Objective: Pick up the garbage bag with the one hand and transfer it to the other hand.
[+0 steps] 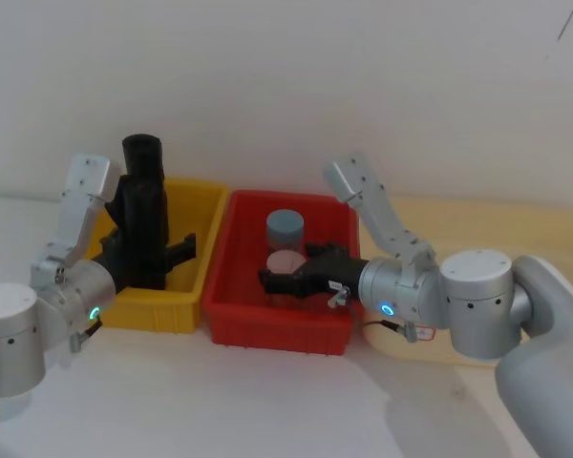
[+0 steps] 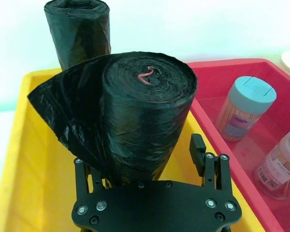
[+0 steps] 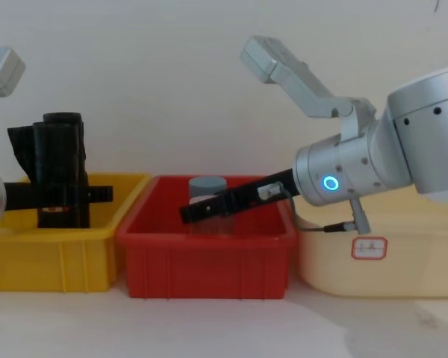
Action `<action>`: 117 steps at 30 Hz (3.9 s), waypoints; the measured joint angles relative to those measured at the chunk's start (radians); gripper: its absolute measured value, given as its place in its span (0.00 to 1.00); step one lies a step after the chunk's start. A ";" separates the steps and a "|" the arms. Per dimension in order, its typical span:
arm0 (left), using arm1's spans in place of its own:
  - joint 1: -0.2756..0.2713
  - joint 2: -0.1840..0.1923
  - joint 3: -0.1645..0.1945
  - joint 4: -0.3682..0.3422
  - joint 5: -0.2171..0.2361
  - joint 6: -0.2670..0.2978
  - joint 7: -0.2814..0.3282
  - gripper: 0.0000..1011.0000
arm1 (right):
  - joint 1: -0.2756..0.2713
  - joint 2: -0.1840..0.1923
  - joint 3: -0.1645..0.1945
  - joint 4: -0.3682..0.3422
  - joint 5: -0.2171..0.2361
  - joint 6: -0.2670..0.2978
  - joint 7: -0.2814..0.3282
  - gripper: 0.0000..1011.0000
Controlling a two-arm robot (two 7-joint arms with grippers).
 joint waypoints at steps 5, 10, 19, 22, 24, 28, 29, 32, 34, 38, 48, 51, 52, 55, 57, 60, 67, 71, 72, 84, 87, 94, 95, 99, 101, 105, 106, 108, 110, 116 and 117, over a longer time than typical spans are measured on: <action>0.000 0.000 0.000 0.000 0.000 0.000 0.000 0.99 | 0.005 -0.006 0.001 0.020 -0.004 -0.003 0.004 0.99; 0.000 0.000 0.000 0.000 0.000 0.000 0.000 0.99 | 0.007 -0.008 0.001 0.030 -0.009 -0.003 0.006 0.99; 0.000 0.000 0.000 0.000 0.000 0.000 0.000 0.99 | 0.006 -0.011 0.003 0.036 -0.018 0.003 0.007 0.99; 0.000 0.000 0.000 0.000 0.000 0.000 0.000 0.99 | 0.004 -0.012 0.005 0.036 -0.021 0.005 0.006 0.99; 0.000 0.000 0.000 0.000 0.000 0.000 0.000 0.99 | 0.003 -0.012 0.006 0.036 -0.024 0.007 0.005 0.99; 0.000 0.000 0.000 0.000 0.000 0.000 0.000 0.99 | 0.002 -0.012 0.007 0.036 -0.026 0.008 0.004 0.99; 0.000 0.000 0.000 0.000 0.000 0.000 0.000 0.99 | 0.001 -0.013 0.008 0.035 -0.027 0.009 0.004 0.98; 0.000 0.000 0.000 0.000 0.000 0.000 0.000 0.99 | 0.001 -0.013 0.008 0.035 -0.029 0.010 0.003 0.92; 0.000 0.000 0.000 0.000 0.000 0.000 0.000 0.99 | 0.001 -0.013 0.008 0.035 -0.029 0.011 0.002 0.90; 0.000 0.000 0.000 0.000 0.000 0.000 0.000 0.99 | 0.000 -0.013 0.009 0.034 -0.031 0.012 0.001 0.76; 0.000 0.000 0.000 0.000 0.000 0.000 0.000 0.99 | -0.001 -0.014 0.010 0.033 -0.032 0.013 0.000 0.65; 0.000 0.000 0.000 0.000 0.000 0.000 0.000 0.99 | -0.001 -0.014 0.010 0.033 -0.033 0.013 0.000 0.65; 0.000 0.000 0.000 0.000 0.000 0.000 0.000 0.99 | -0.002 -0.014 0.011 0.033 -0.033 0.014 0.000 0.65; 0.000 0.000 0.000 0.000 0.000 0.000 0.000 0.99 | -0.007 -0.012 0.013 0.022 -0.035 0.014 -0.003 0.65; 0.000 0.000 0.000 0.000 0.000 0.000 0.000 0.99 | -0.015 -0.007 0.016 0.006 -0.037 0.014 -0.010 0.65; 0.000 0.000 0.000 0.000 0.000 0.000 0.000 0.99 | -0.025 -0.001 0.020 -0.020 -0.040 0.012 -0.017 0.65; 0.000 0.000 0.000 0.000 0.000 0.000 0.000 0.86 | -0.080 0.032 0.036 -0.142 -0.052 0.012 -0.051 0.65; 0.000 0.000 0.000 0.000 0.000 0.000 0.000 0.76 | -0.110 0.051 0.046 -0.209 -0.058 0.018 -0.066 0.65; 0.000 0.000 0.000 0.000 0.000 0.000 0.000 0.73 | -0.115 0.054 0.048 -0.221 -0.059 0.019 -0.069 0.65; 0.000 0.000 0.000 0.000 0.000 0.000 0.000 0.50 | -0.190 0.095 0.081 -0.380 -0.095 0.043 -0.142 0.65; 0.000 0.000 0.000 0.000 0.000 0.000 0.000 0.48 | -0.209 0.105 0.095 -0.416 -0.112 0.053 -0.176 0.65; 0.000 0.000 0.000 0.000 0.000 0.000 0.000 0.44 | -0.246 0.120 0.125 -0.462 -0.140 0.074 -0.238 0.65; 0.000 0.000 0.000 0.000 0.000 0.000 0.000 0.44 | -0.250 0.121 0.128 -0.466 -0.144 0.077 -0.247 0.65; 0.000 0.000 0.000 0.000 0.000 0.000 0.000 0.42 | -0.271 0.129 0.152 -0.480 -0.161 0.091 -0.287 0.65; 0.000 0.000 0.000 0.000 0.000 0.000 0.000 0.41 | -0.277 0.130 0.160 -0.482 -0.165 0.095 -0.299 0.65; 0.000 0.000 0.000 0.000 0.000 0.000 0.000 0.41 | -0.295 0.135 0.189 -0.481 -0.178 0.109 -0.338 0.65; 0.000 0.000 0.000 0.000 0.000 0.000 0.000 0.41 | -0.297 0.135 0.194 -0.480 -0.181 0.111 -0.344 0.65; 0.000 0.000 0.000 0.000 0.000 0.000 0.000 0.41 | -0.301 0.136 0.204 -0.474 -0.184 0.115 -0.357 0.65; 0.000 0.000 0.000 0.000 0.000 0.000 0.000 0.41 | -0.304 0.135 0.218 -0.463 -0.189 0.119 -0.375 0.65; 0.000 0.000 0.000 0.000 0.000 0.000 0.000 0.41 | -0.304 0.130 0.257 -0.414 -0.201 0.125 -0.424 0.65; 0.000 0.000 0.000 0.000 0.000 0.000 0.000 0.41 | -0.301 0.128 0.264 -0.403 -0.202 0.125 -0.429 0.65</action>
